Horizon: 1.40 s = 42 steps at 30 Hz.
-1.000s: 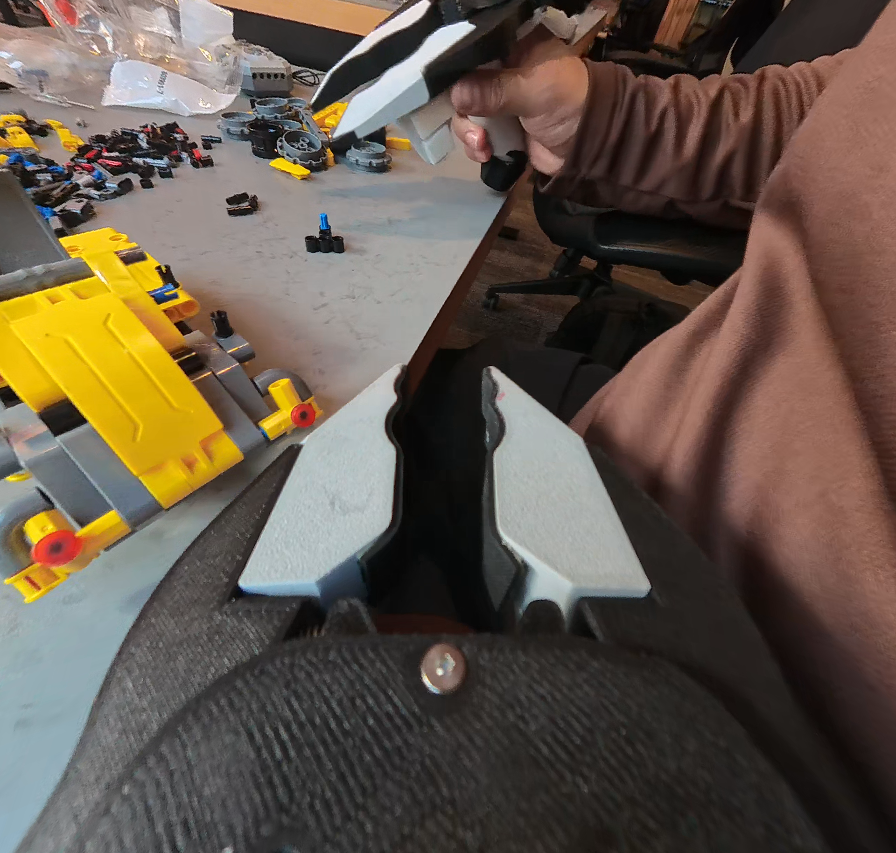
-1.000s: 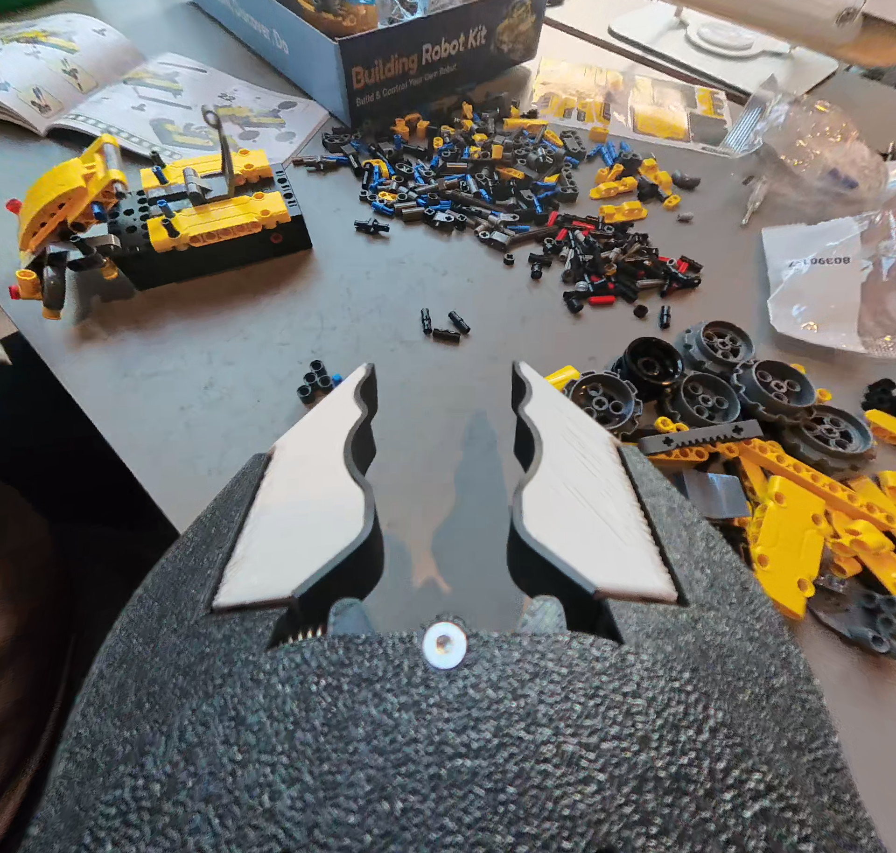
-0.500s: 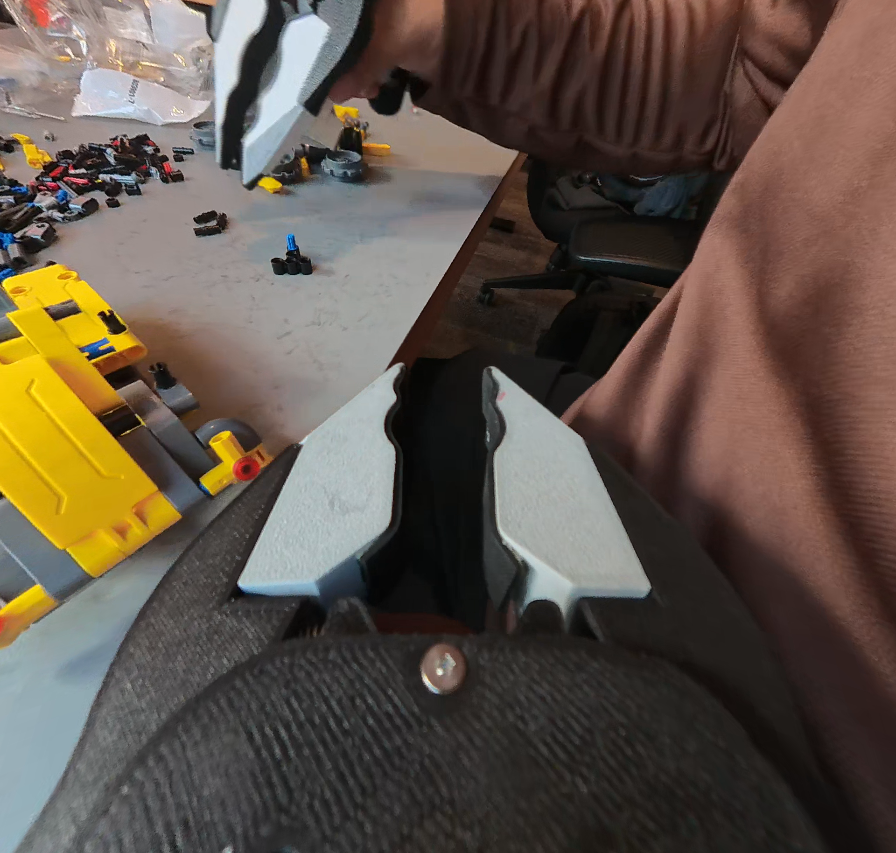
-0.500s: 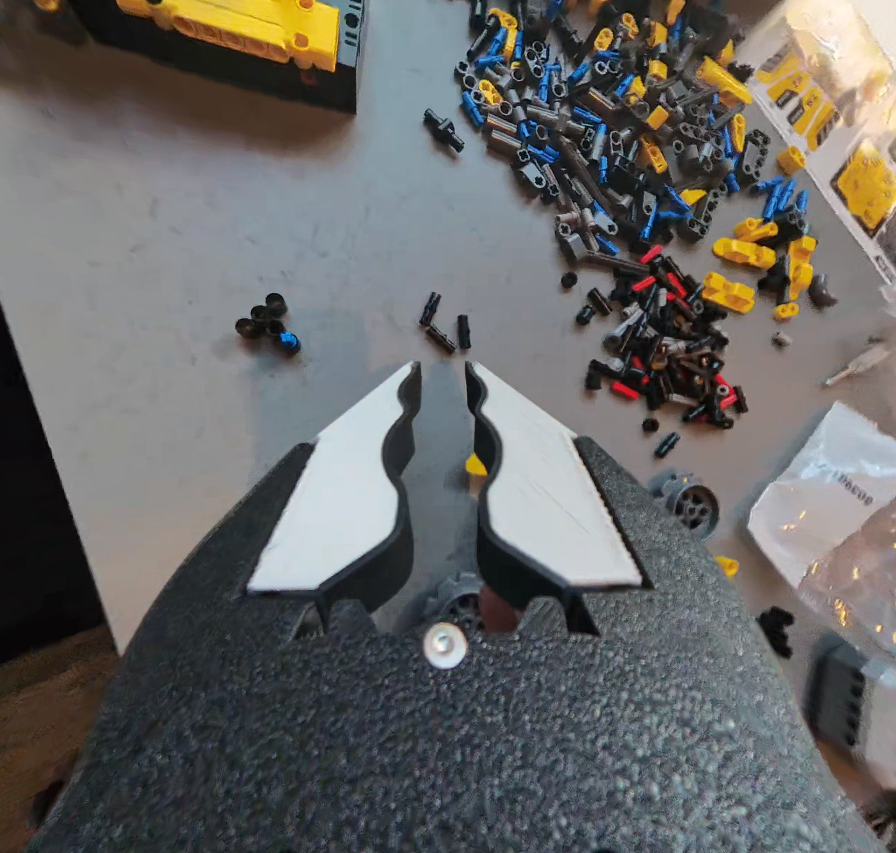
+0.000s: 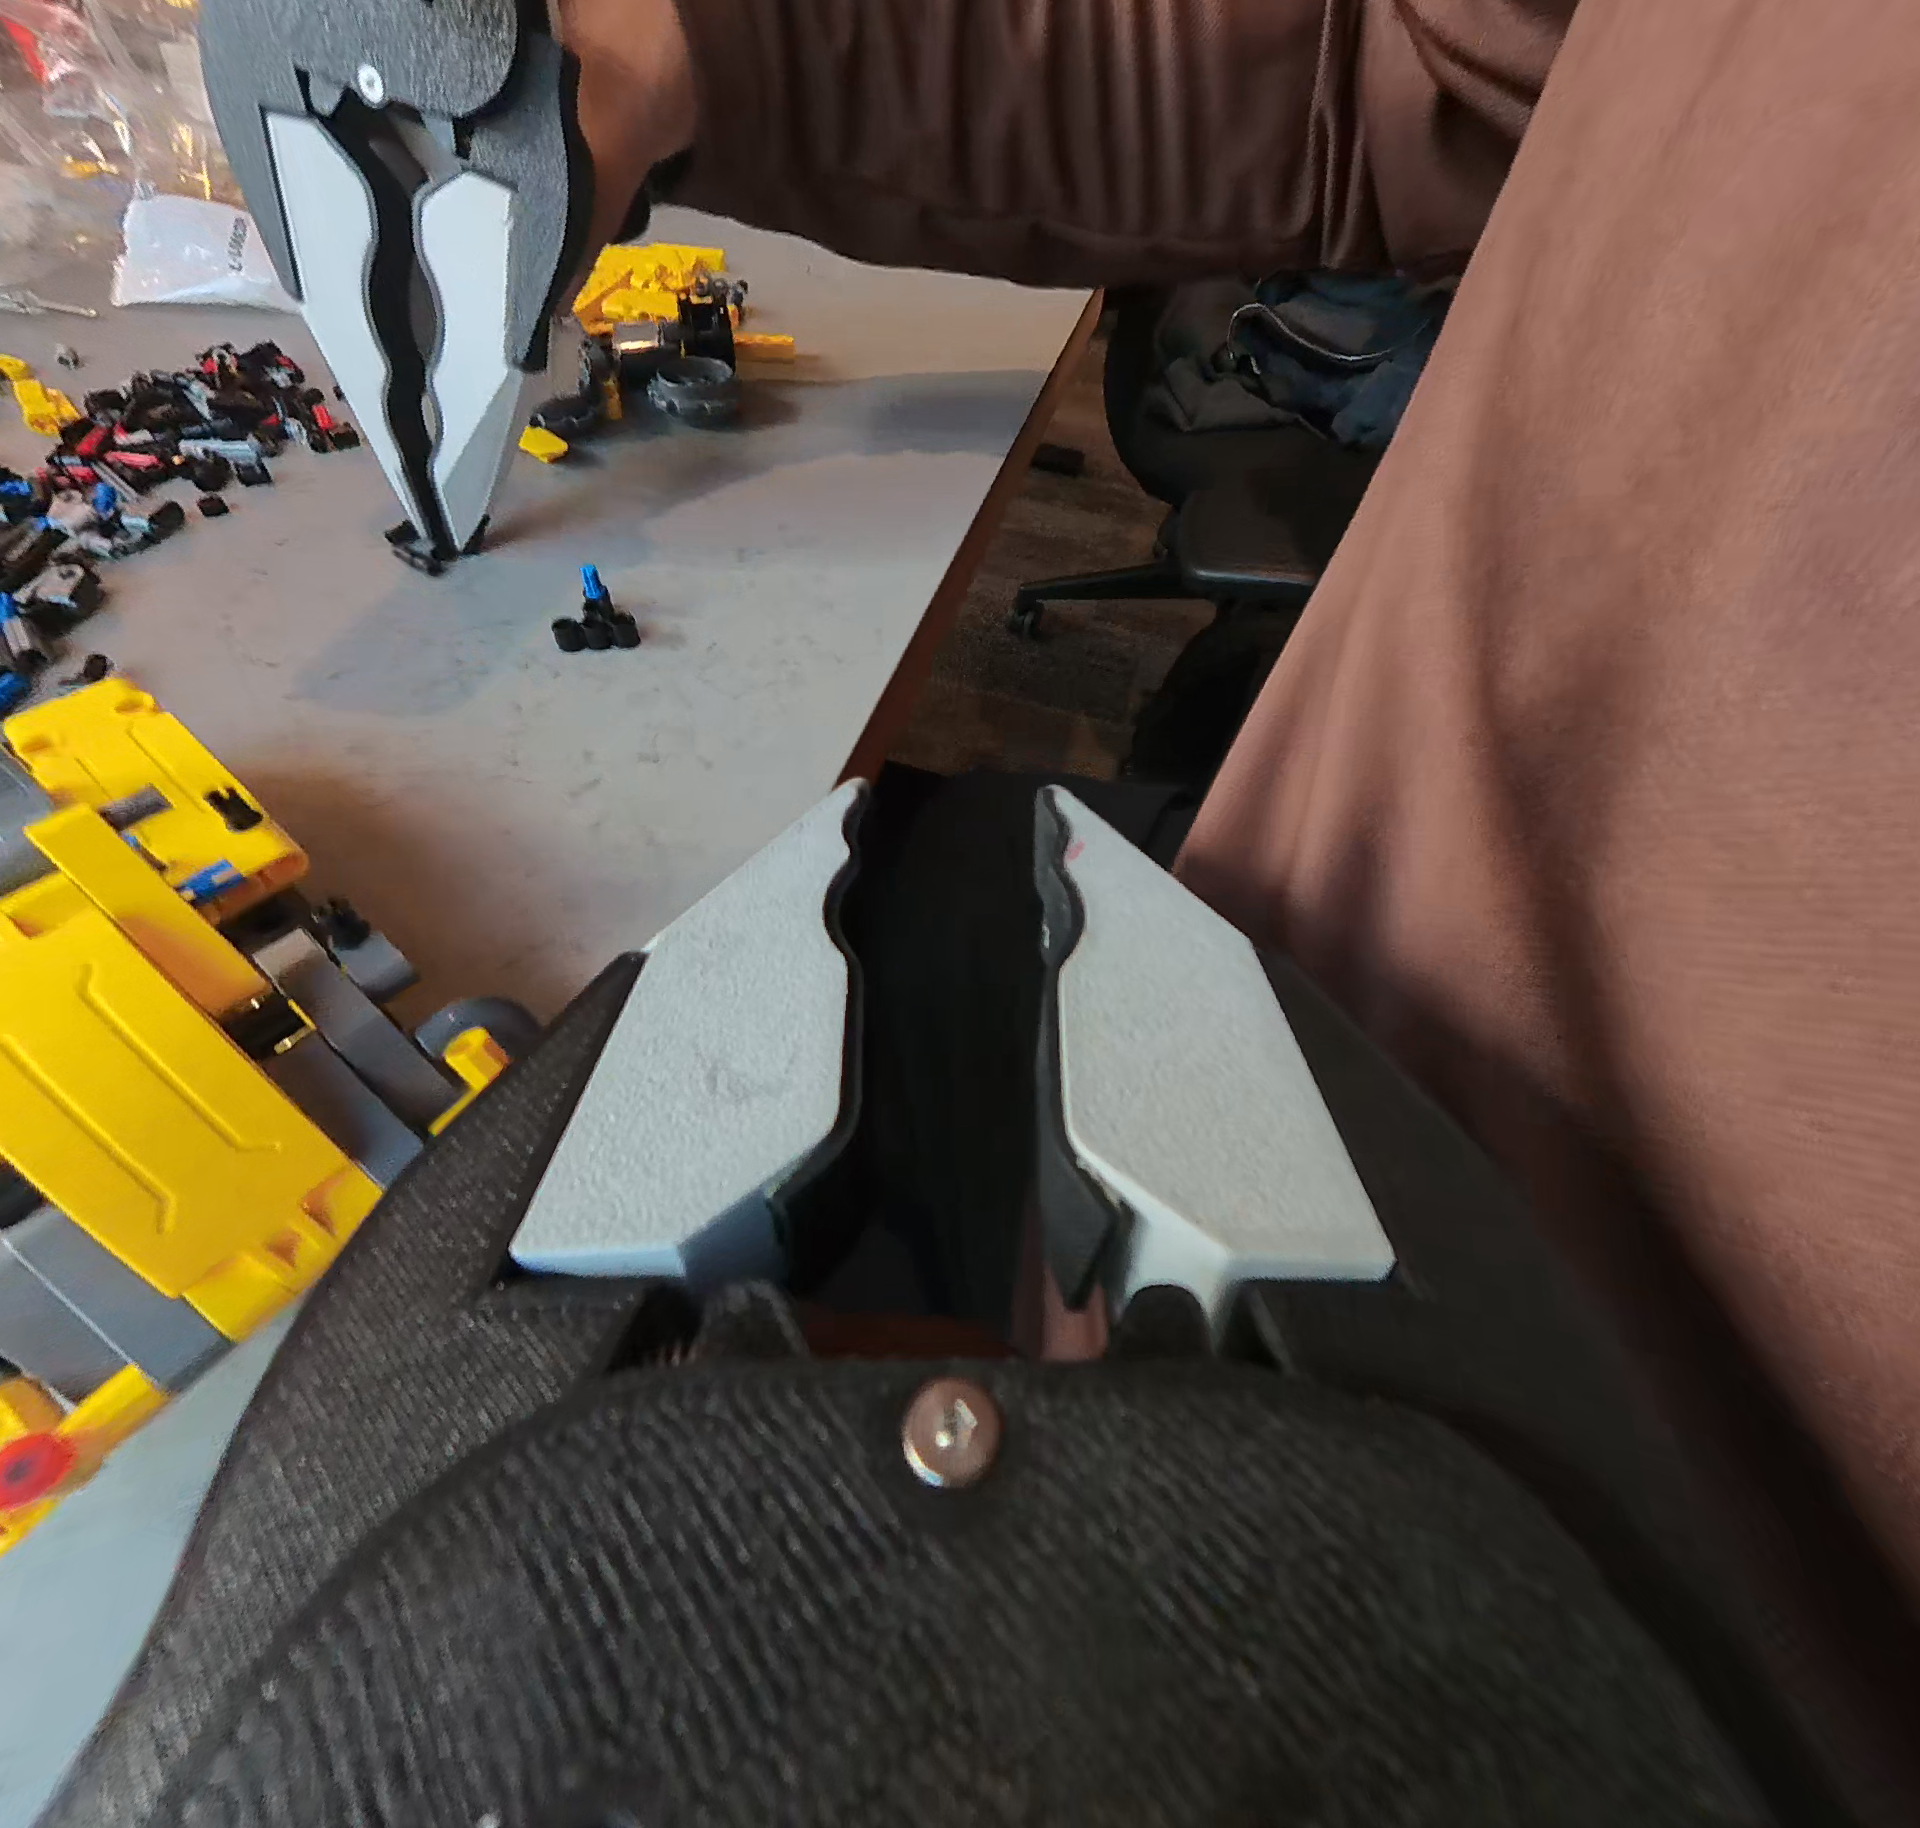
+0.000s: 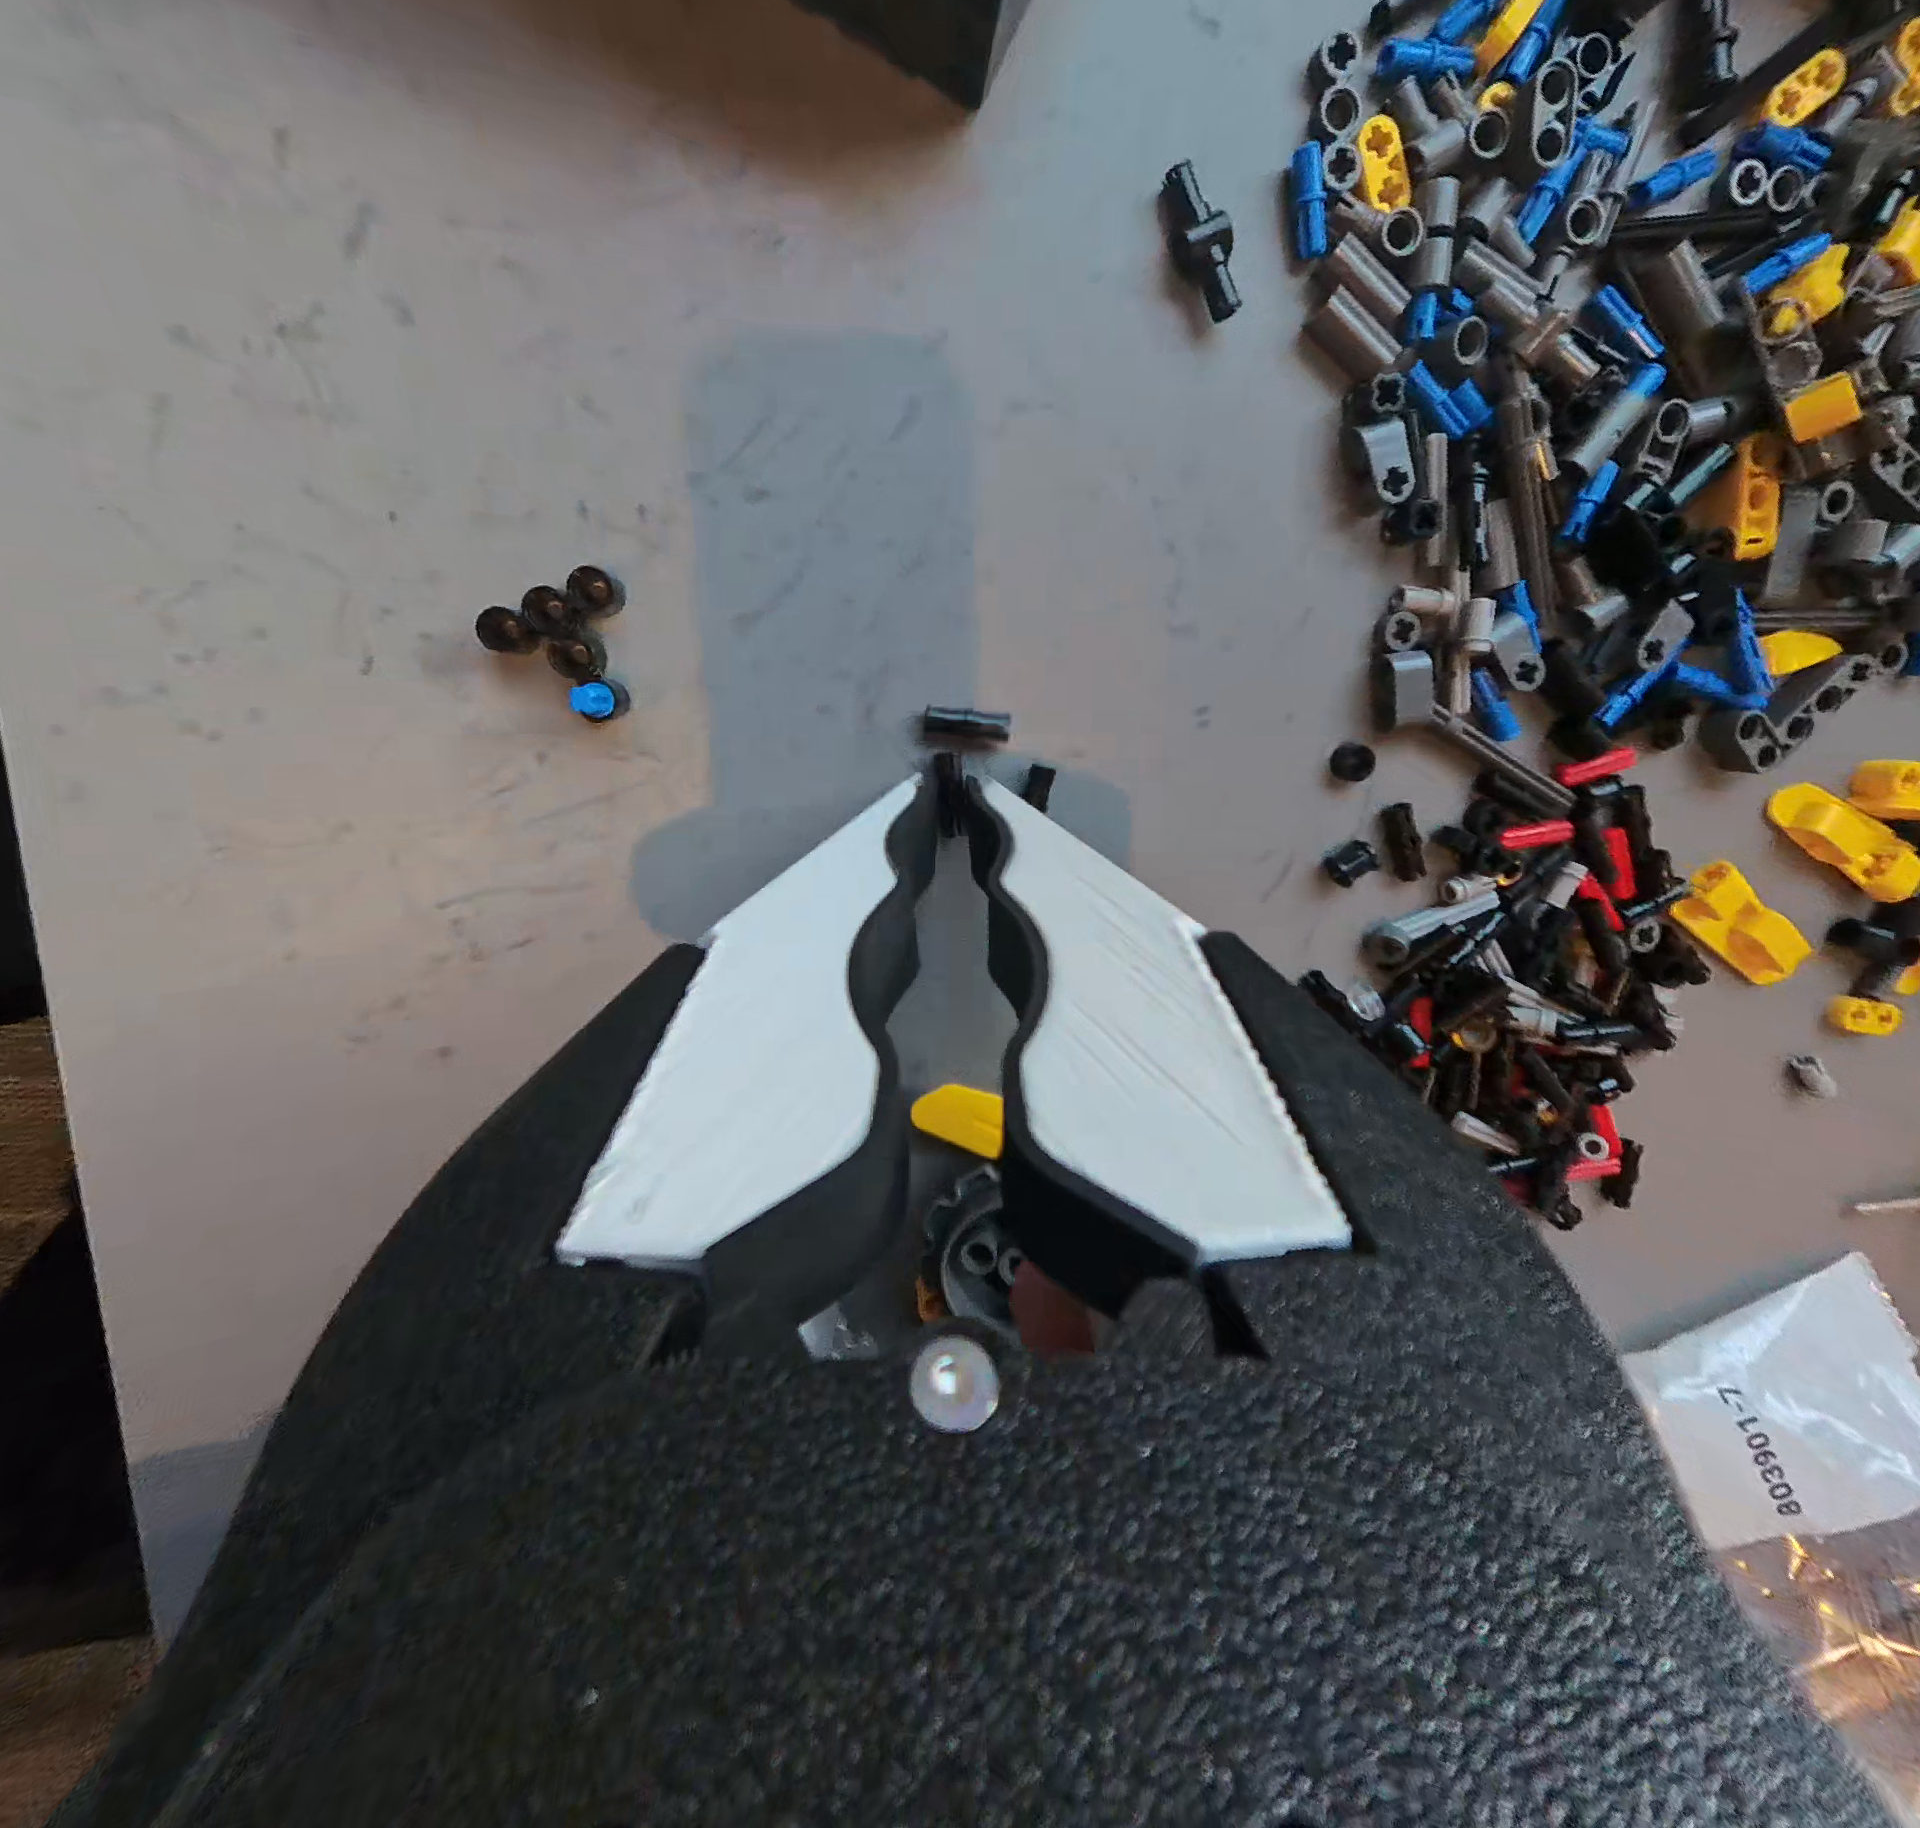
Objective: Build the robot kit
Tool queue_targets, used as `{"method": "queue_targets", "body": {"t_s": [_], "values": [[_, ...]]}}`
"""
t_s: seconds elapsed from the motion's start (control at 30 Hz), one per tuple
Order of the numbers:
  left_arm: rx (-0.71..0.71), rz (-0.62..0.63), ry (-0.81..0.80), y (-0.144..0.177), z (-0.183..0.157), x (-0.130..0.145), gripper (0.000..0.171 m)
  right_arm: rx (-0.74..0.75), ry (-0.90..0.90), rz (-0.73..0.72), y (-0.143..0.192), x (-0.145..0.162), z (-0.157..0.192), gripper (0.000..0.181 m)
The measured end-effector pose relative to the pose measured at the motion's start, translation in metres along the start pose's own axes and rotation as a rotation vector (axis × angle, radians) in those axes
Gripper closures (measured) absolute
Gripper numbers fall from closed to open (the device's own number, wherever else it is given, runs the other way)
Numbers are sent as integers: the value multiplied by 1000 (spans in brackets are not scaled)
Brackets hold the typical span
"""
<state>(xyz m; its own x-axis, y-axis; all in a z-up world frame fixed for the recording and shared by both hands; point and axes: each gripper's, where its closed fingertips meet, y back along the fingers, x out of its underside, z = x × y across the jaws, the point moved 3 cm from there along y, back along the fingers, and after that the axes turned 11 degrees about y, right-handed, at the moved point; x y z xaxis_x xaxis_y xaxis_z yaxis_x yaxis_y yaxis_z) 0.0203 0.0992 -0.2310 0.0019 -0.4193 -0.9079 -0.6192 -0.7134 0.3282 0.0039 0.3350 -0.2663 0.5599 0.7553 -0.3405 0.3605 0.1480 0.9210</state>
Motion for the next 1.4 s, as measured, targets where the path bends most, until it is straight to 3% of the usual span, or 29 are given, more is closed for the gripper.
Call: {"method": "queue_targets", "body": {"t_s": [0.13, 0.23, 0.33, 0.47, 0.57, 0.67, 0.9, 1.17, 1.4], "values": [[-14, -11, -35, -2, 0, -19, 145, 24, -39, -31, 3, 0, 5, 180], [-110, -16, -45, -9, 10, -35, 148, 60, -128, -157, 15, -8, 18, 180], [-214, -33, 11, -21, 27, -47, 148, 101, -278, -424, 37, -27, 30, 180], [-306, -81, -19, -41, 44, -68, 142, -15, -571, -958, 78, -62, 42, 180], [-396, -84, -184, -53, 53, -83, 141, -160, -742, -1191, 92, -72, 47, 180], [-435, -107, -230, -57, 56, -96, 143, -271, -832, -1337, 99, -79, 51, 180], [-350, -180, -37, -51, 54, -107, 151, -274, -851, -1432, 101, -88, 56, 181], [-206, -240, 166, -47, 49, -118, 159, -181, -824, -1436, 100, -90, 57, 180], [-181, -249, 233, -48, 54, -115, 166, -164, -810, -1447, 98, -91, 61, 180]]}}
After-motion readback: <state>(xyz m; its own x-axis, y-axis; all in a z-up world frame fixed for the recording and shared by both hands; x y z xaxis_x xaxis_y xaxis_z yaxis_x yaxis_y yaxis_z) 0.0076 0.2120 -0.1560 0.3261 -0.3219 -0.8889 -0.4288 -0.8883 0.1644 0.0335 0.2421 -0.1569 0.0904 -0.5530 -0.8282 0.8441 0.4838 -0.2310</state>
